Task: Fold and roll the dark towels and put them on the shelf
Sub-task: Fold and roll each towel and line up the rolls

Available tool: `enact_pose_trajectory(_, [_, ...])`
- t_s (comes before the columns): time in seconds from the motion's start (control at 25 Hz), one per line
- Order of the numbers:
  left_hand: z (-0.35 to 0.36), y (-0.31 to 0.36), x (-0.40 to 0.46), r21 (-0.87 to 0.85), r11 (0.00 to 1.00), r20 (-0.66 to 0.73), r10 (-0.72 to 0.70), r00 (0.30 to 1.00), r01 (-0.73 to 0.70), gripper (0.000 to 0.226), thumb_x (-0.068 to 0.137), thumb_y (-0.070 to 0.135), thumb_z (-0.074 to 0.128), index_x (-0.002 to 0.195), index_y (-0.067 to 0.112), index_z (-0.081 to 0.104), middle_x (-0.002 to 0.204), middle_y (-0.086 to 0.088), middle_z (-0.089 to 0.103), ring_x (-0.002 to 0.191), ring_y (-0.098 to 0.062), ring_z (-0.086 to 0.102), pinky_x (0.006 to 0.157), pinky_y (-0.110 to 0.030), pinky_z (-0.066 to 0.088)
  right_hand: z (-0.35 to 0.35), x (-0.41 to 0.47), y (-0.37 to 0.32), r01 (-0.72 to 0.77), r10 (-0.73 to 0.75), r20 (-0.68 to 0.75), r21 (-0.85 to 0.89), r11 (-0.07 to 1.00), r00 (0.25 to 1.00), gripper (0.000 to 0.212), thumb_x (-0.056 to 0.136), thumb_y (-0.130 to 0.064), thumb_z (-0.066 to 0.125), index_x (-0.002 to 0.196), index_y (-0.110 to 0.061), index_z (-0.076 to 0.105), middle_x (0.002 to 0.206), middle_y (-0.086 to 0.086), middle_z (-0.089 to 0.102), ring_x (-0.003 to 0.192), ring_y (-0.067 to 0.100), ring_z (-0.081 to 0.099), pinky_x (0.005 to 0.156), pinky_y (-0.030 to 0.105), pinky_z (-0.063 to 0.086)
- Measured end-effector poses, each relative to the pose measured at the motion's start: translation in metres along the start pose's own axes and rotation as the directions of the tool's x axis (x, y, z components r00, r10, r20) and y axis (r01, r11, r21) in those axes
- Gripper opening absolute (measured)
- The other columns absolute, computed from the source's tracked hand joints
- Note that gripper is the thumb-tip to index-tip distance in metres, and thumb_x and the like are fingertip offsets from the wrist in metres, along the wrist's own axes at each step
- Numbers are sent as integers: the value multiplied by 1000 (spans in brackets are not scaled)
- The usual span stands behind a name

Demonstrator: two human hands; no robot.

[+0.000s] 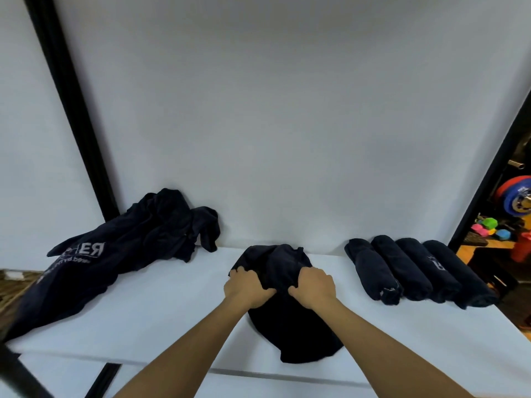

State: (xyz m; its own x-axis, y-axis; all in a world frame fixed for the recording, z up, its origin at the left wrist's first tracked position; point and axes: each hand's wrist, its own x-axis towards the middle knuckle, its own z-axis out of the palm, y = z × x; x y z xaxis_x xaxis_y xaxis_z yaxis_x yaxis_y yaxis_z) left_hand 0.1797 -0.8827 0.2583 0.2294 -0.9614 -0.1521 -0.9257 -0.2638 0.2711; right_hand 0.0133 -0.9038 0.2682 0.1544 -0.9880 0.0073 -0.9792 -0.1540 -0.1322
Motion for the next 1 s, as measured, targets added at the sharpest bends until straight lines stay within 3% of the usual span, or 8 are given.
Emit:
enact_pose_trajectory(0.2, [-13, 1, -10, -63, 996, -12, 66, 998, -66, 25, 97, 33, 49, 116, 17, 53, 116, -6, 63, 102, -26, 61, 75, -33, 47, -17, 10, 14, -106, 90, 55, 433, 895, 994, 25, 87, -13, 48, 63, -11, 55, 68, 3, 61, 62, 21, 56, 65, 34, 50])
enact_pose_trajectory(0.36, [-60, 15, 4, -578, 808, -73, 88, 993, -114, 20, 101, 29, 48, 114, 13, 48, 114, -11, 62, 93, -22, 59, 73, -30, 45, -56, 19, 38, -92, 149, -22, 698, 710, 989, 28, 92, -19, 51, 73, 1, 55, 88, 20, 71, 65, 27, 59, 60, 28, 43])
enact_pose_trajectory(0.48, [-77, 35, 6, -729, 676, 8, 171, 985, -111, 17, 98, 28, 56, 108, 15, 52, 102, -7, 62, 84, -16, 60, 63, -26, 47, -51, 16, 39, -122, 85, 87, 661, 741, 993, 37, 90, -39, 57, 65, -13, 47, 69, 11, 59, 61, 22, 54, 61, 30, 42])
enact_pose_trajectory(0.64, [-31, 35, 8, -569, 820, 185, 196, 963, -57, 26, 80, 33, 68, 96, 15, 61, 90, -1, 65, 82, -14, 62, 76, -34, 54, -4, -1, 27, -185, 104, 189, 489, 852, 977, 38, 89, -40, 58, 63, -17, 42, 69, 1, 54, 65, 19, 54, 56, 27, 41])
enact_pose_trajectory(0.72, [-11, 29, 8, -601, 799, 196, 131, 972, 13, 52, 71, 49, 71, 109, 15, 61, 102, 1, 68, 94, -17, 64, 89, -35, 53, 6, -7, 21, -186, 143, 128, 448, 874, 981, 27, 87, -38, 59, 70, -20, 47, 78, 1, 58, 71, 20, 57, 56, 27, 42])
enact_pose_trajectory(0.8, [-8, 26, 9, -608, 794, 155, 130, 979, -9, 51, 81, 46, 68, 121, 16, 57, 113, 0, 65, 103, -19, 62, 92, -33, 49, 1, -8, 17, -202, 187, 80, 472, 858, 979, 21, 85, -35, 61, 75, -19, 54, 80, 0, 62, 71, 18, 58, 56, 26, 42])
enact_pose_trajectory(0.92, [-19, 21, 9, -701, 712, 65, 122, 990, -42, 37, 93, 30, 61, 127, 16, 59, 121, -4, 66, 107, -21, 62, 99, -38, 49, -11, -5, 15, -256, 264, 88, 653, 713, 961, 19, 84, -30, 62, 71, -17, 62, 71, 1, 62, 64, 17, 57, 58, 26, 43])
enact_pose_trajectory(1.0, [-35, 20, 8, -778, 624, -26, 85, 996, -73, 25, 95, 27, 59, 118, 17, 63, 115, -5, 67, 104, -22, 63, 97, -39, 50, -23, -4, 17, -277, 310, 131, 824, 494, 942, 17, 82, -25, 64, 68, -15, 64, 69, 1, 60, 63, 16, 53, 62, 28, 44])
